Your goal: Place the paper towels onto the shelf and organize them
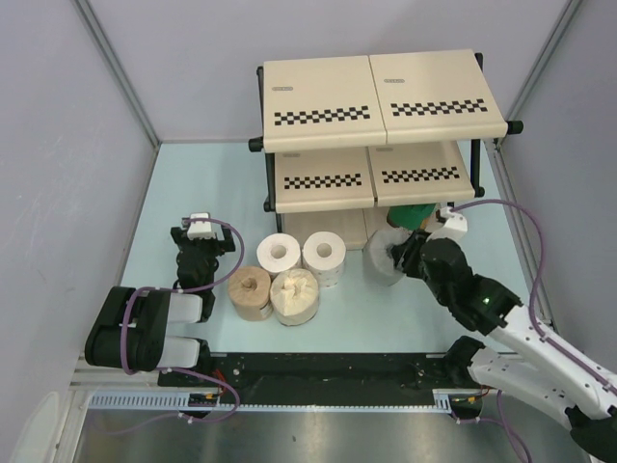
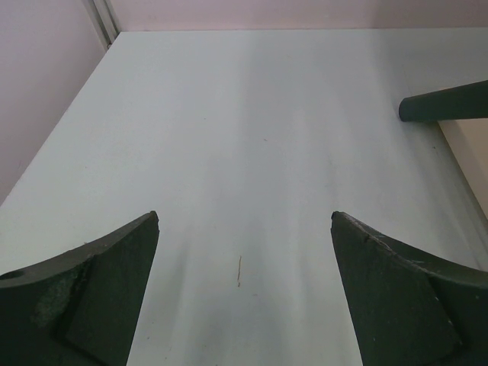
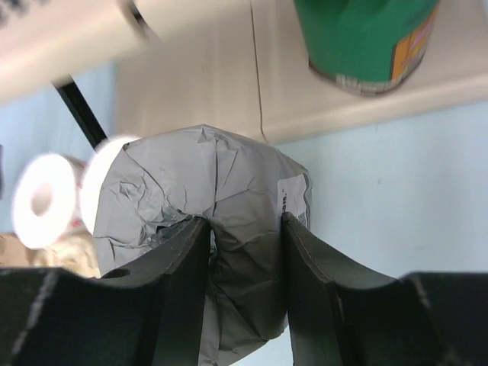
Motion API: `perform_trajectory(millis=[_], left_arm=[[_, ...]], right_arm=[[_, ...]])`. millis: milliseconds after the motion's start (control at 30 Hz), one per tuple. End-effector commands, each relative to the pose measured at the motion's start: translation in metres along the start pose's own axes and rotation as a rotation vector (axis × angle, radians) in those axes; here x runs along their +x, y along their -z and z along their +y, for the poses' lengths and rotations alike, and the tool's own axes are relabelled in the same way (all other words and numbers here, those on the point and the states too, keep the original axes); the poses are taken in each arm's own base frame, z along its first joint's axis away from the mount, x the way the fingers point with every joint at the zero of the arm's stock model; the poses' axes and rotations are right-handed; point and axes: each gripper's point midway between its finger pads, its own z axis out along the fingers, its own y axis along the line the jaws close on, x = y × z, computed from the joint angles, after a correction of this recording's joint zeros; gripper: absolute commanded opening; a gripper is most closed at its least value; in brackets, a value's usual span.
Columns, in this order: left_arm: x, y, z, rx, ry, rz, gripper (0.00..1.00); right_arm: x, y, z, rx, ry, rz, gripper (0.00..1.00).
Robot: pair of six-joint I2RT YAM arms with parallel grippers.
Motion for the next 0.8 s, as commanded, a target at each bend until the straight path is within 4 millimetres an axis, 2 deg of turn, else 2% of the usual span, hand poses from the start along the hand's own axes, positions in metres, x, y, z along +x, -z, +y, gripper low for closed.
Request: perform_trajectory(millis=[0, 100, 333, 533, 733, 767], left_arm=[[-0.019, -0.004, -0.002, 0.013, 0.017, -0.064, 1.00], [-0.019, -0.004, -0.002, 0.014, 0.017, -0.064, 1.00], [-0.020, -0.004, -0.002, 0.014, 0.019, -0.065, 1.00], [-0.019, -0.004, -0.002, 0.014, 0.019, -0.064, 1.00], [-0.019, -0.004, -0.002, 0.013, 0.019, -0.064, 1.00], [-0.020, -0.004, -0.002, 0.014, 0.019, -0.065, 1.00]], right_arm=[[-0.087, 0.038, 0.014, -0.008, -0.060, -0.227, 0.28], [-0.124, 0.057, 0.023, -0.035, -0.073, -0.318, 0.29], [-0.183, 0.083, 0.027, -0.009, -0.065, -0.487, 0.31], [-0.206, 0.081, 0.022, 0.067, -0.036, -0.556, 0.31], [-0.223, 0.066, 0.013, 0.100, -0.038, -0.586, 0.31], [-0.229, 0.063, 0.004, 0.127, -0.049, -0.601, 0.31]])
